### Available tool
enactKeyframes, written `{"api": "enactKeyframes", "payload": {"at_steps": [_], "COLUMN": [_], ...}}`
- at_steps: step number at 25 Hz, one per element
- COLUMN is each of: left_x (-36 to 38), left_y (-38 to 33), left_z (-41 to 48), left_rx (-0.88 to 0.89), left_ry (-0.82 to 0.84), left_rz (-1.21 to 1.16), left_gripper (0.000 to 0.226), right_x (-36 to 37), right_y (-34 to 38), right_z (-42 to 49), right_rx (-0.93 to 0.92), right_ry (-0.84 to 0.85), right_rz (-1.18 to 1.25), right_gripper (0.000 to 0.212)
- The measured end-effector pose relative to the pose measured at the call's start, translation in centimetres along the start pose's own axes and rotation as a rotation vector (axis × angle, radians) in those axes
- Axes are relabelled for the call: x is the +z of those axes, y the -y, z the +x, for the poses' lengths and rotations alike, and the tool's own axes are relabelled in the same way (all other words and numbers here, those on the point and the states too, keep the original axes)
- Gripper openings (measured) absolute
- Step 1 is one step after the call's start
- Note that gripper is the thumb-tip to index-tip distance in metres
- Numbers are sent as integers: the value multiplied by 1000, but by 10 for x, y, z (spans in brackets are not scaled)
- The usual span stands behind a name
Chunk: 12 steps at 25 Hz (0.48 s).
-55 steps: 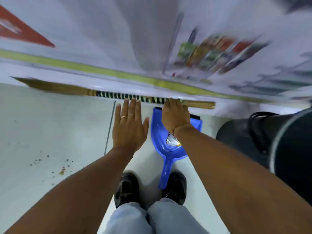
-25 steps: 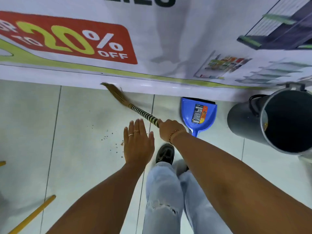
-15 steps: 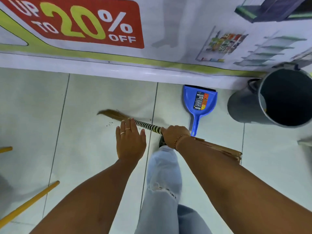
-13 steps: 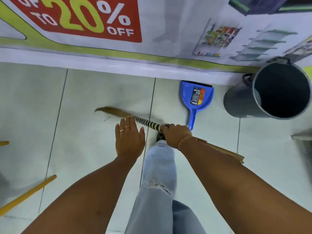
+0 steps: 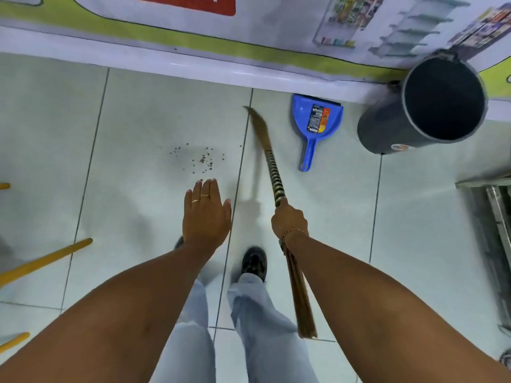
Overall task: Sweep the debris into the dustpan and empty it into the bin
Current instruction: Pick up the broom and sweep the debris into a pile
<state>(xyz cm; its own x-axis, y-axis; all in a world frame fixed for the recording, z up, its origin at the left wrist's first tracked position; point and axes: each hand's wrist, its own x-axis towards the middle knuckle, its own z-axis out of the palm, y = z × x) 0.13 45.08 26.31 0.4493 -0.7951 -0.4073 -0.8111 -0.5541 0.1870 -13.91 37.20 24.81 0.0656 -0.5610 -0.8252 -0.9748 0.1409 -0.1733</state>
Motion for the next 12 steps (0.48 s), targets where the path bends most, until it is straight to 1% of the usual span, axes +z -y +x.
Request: {"api": "enactKeyframes", "payload": {"at_steps": [2,5,7,12], "left_x": [10,19,20,12], "left_y": [17,43,65,146], "left_z": [-1,-7,-10,-10], "left_rx": [-8,-2,5,0], "left_ry": [14,48,32,77], "left_rz": [-6,-21,-19,-4], "left_gripper": [54,55,56,57], "right_x": [25,66,96,171], "right_y": [5,21,41,111], "right_z": [-1,-14,-20,-28], "right_rx": [67,86,80,41], "right_ry": [41,116,124,115], "right_rz": [13,-44,-50,-67], "right_gripper": [39,36,37,39]}}
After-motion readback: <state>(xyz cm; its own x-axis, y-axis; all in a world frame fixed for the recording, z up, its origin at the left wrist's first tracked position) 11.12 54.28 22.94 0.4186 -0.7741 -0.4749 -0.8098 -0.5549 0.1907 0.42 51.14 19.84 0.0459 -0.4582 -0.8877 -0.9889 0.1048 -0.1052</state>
